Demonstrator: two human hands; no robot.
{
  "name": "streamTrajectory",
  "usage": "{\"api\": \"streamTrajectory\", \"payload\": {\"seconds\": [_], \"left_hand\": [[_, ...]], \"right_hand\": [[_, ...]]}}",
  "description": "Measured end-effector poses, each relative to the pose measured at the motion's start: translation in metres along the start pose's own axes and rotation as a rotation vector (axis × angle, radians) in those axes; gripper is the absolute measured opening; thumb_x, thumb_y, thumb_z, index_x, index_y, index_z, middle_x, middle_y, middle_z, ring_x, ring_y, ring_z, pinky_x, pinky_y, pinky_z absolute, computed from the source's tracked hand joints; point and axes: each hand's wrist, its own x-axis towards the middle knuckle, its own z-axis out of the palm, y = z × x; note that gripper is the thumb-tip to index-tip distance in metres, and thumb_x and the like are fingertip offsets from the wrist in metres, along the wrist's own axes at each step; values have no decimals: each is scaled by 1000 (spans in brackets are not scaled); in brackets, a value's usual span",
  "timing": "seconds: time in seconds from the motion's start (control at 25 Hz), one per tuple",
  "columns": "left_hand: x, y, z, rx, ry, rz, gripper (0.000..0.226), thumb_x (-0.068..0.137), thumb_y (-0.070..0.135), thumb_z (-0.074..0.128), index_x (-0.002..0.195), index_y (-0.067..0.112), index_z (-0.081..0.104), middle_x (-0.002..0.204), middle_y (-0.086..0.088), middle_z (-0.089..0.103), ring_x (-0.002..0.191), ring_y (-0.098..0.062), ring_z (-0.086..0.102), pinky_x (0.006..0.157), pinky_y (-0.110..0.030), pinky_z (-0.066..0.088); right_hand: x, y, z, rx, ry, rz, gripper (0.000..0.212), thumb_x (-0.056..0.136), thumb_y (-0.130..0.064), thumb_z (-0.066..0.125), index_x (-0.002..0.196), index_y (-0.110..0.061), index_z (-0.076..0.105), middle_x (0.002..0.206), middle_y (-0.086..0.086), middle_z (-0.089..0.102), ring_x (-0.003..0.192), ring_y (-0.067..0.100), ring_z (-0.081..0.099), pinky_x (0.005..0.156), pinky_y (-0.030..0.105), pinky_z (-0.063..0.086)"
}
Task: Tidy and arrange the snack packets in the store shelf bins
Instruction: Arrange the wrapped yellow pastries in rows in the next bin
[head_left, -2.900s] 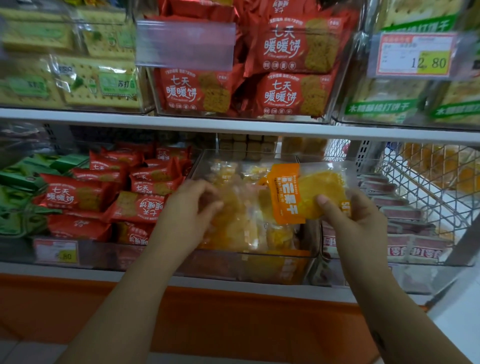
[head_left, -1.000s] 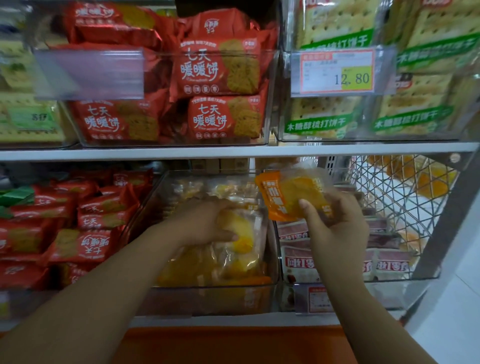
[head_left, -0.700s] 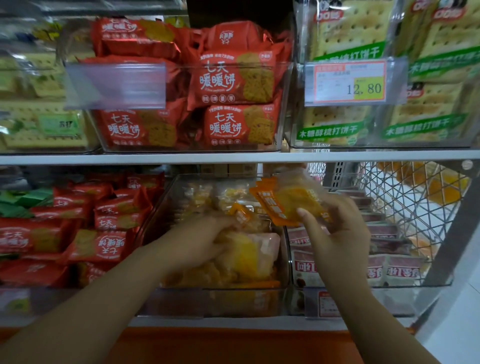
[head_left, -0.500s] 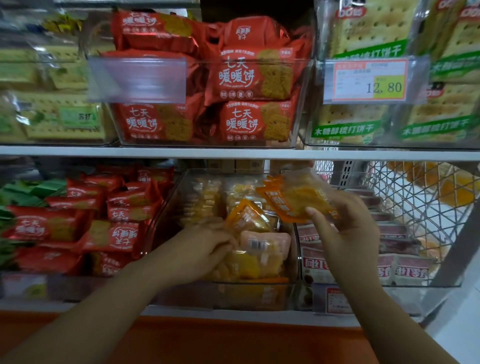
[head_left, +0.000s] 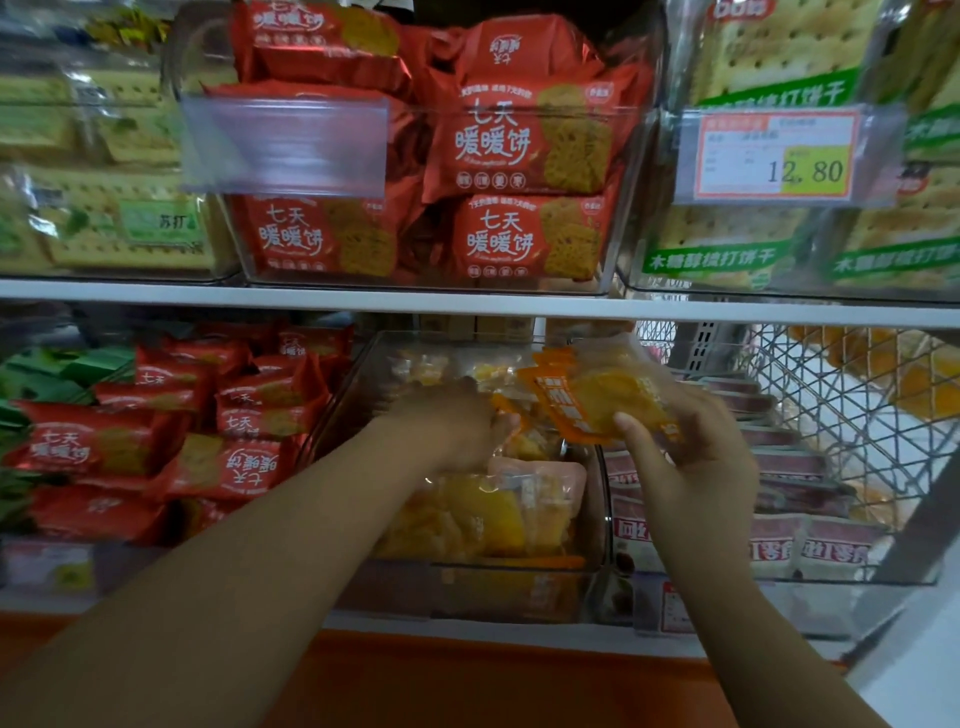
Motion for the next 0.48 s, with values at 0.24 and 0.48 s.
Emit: {"api": "streamTrajectory", "payload": {"seconds": [0.24,0.48], "left_hand": [[31,18,16,-21,-53,157,46,99,45,24,135,27,45,142,0,45,132,-20,36,114,-51,15],[0,13,9,-192,-180,93,45,98,46,22,112,25,59,116,-2,58,99,-16,52,95,-38,42]], "right_hand": [[-1,0,-1,105,-15,96,31,81,-14,70,100,-37,62,106,-7,67,104,5,62,87,32,54],[4,0,-8,152,-78,110,40,80,-7,70,100,-40,59,101,-20,65,99,-3,62,83,14,50]]}}
